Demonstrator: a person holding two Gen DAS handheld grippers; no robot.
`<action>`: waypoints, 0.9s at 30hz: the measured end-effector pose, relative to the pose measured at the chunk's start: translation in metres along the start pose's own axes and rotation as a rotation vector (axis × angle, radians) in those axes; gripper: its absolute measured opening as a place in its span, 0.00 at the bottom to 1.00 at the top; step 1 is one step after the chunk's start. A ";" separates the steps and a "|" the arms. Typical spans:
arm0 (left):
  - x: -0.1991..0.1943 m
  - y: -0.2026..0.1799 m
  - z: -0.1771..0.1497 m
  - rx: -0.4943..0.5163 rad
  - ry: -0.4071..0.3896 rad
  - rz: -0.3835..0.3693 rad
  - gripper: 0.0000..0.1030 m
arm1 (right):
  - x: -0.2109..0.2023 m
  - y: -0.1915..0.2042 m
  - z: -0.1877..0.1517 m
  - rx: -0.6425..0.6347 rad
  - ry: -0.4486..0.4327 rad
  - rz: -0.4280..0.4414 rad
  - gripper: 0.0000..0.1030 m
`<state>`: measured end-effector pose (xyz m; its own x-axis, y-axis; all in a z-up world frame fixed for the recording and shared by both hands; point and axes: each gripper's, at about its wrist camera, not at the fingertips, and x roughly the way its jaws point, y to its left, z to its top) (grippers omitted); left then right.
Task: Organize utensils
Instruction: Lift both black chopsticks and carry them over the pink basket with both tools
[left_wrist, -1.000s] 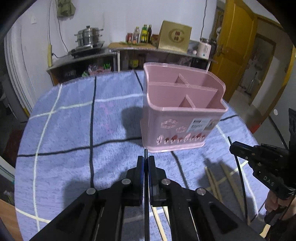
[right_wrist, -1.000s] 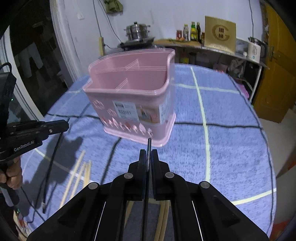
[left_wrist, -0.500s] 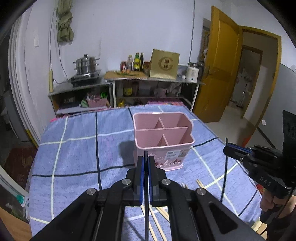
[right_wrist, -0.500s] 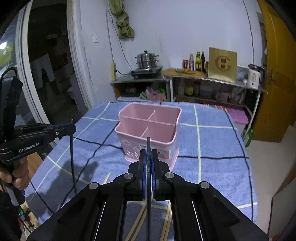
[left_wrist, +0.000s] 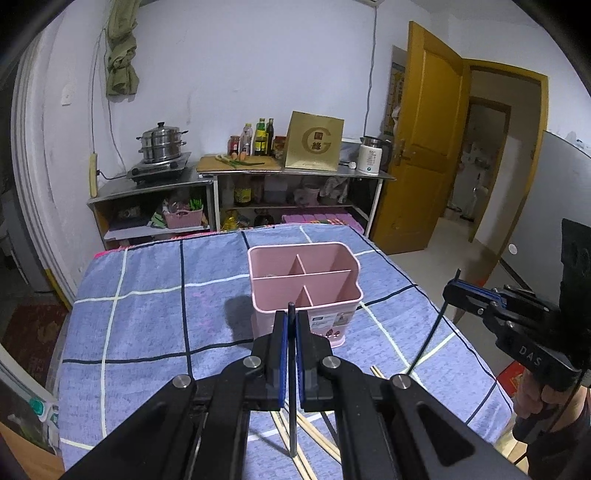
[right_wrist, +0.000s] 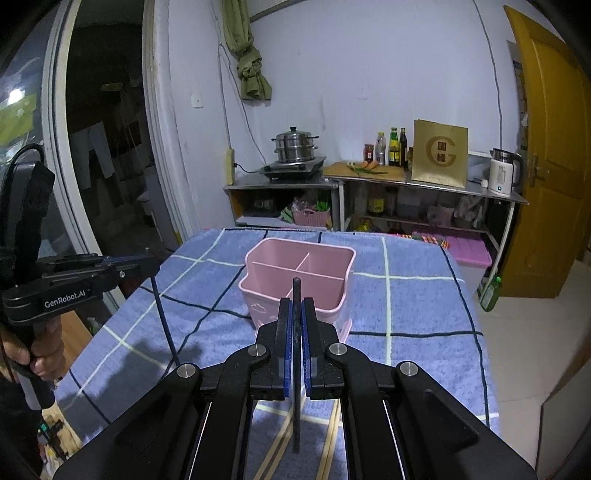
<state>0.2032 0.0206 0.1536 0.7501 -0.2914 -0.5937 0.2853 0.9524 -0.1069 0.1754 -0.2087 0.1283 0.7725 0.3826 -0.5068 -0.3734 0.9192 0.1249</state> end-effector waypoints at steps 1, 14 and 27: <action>-0.001 -0.002 0.001 0.003 -0.004 0.000 0.04 | -0.001 0.000 0.000 -0.001 -0.003 0.000 0.04; -0.007 -0.010 0.044 0.015 -0.052 -0.017 0.04 | -0.002 0.004 0.032 -0.011 -0.055 0.019 0.04; -0.019 0.007 0.119 -0.029 -0.171 -0.004 0.04 | -0.008 0.008 0.094 0.004 -0.204 0.041 0.04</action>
<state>0.2621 0.0219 0.2590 0.8402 -0.3037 -0.4493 0.2728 0.9527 -0.1338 0.2147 -0.1958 0.2139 0.8448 0.4304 -0.3179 -0.4049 0.9026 0.1458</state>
